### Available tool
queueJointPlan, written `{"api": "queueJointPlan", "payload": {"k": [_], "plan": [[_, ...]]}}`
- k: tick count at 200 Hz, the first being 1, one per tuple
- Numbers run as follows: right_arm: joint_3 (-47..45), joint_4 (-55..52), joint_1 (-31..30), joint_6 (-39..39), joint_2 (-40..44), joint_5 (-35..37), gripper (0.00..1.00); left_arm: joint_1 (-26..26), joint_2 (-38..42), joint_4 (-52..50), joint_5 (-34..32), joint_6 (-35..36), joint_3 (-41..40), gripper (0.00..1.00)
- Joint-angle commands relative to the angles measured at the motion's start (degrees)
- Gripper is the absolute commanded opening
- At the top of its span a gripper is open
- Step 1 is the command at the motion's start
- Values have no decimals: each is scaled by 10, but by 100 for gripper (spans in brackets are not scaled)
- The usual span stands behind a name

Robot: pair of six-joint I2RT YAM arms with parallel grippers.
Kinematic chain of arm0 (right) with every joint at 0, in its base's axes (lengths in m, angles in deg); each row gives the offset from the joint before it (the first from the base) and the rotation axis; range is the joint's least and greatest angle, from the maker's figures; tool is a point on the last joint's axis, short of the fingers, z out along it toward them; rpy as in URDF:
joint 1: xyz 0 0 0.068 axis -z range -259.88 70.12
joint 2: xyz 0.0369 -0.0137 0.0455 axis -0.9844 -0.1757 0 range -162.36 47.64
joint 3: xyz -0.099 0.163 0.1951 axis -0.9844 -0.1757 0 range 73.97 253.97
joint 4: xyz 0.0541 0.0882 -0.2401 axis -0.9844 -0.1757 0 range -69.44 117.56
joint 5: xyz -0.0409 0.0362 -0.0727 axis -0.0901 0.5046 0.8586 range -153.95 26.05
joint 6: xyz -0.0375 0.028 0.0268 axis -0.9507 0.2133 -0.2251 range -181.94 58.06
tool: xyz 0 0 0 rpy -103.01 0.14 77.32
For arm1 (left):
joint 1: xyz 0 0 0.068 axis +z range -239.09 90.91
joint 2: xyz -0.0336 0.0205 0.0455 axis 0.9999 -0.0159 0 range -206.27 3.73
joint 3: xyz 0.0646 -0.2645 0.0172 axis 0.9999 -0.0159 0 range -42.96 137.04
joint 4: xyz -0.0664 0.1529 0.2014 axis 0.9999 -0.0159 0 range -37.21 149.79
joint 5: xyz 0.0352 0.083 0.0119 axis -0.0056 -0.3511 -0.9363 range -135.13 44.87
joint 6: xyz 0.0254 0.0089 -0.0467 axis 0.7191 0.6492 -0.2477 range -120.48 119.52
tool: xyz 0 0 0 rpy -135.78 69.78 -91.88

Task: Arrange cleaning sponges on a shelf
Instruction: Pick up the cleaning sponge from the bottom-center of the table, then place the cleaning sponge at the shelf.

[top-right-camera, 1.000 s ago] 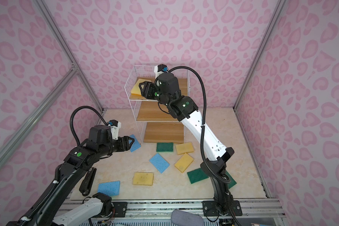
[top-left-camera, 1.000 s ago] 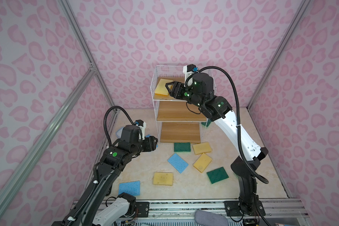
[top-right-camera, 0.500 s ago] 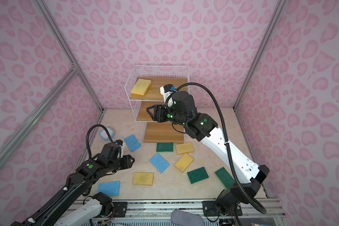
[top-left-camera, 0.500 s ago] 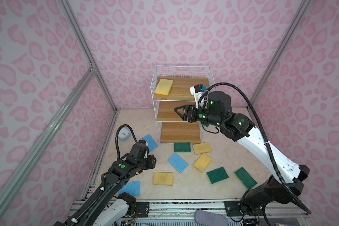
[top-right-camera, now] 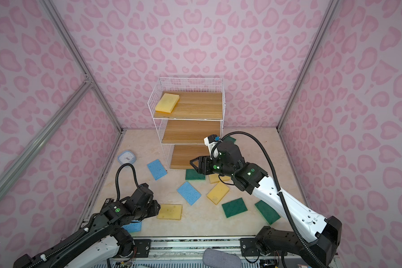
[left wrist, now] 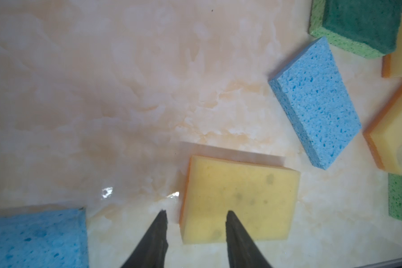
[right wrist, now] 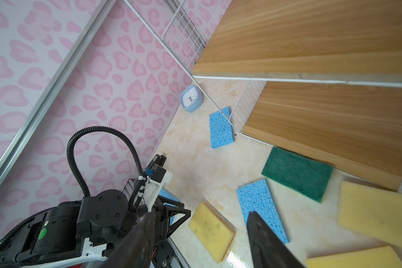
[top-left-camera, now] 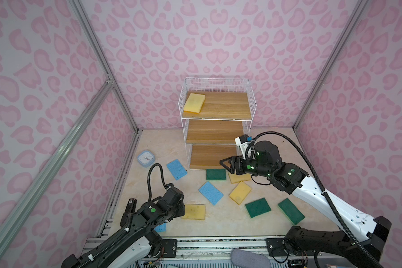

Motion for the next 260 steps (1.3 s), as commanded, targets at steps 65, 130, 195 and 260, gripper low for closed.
{"api": "queueJointPlan", "payload": {"k": [65,130,195,260], "plan": [[-30,25,34,3,-1,-51,65,-15,-74,142,34,-31,-78,38],[-34,4,49,-25,-16,-102,73,-16,-54,97,24,4,-8,4],[-19,-22,51,-71,-47,-170,67,-15,-141,4,70,162,248,4],[7,-16,63,-79,-85,-247,63,22,-213,-32,86,240,400,4]]}}
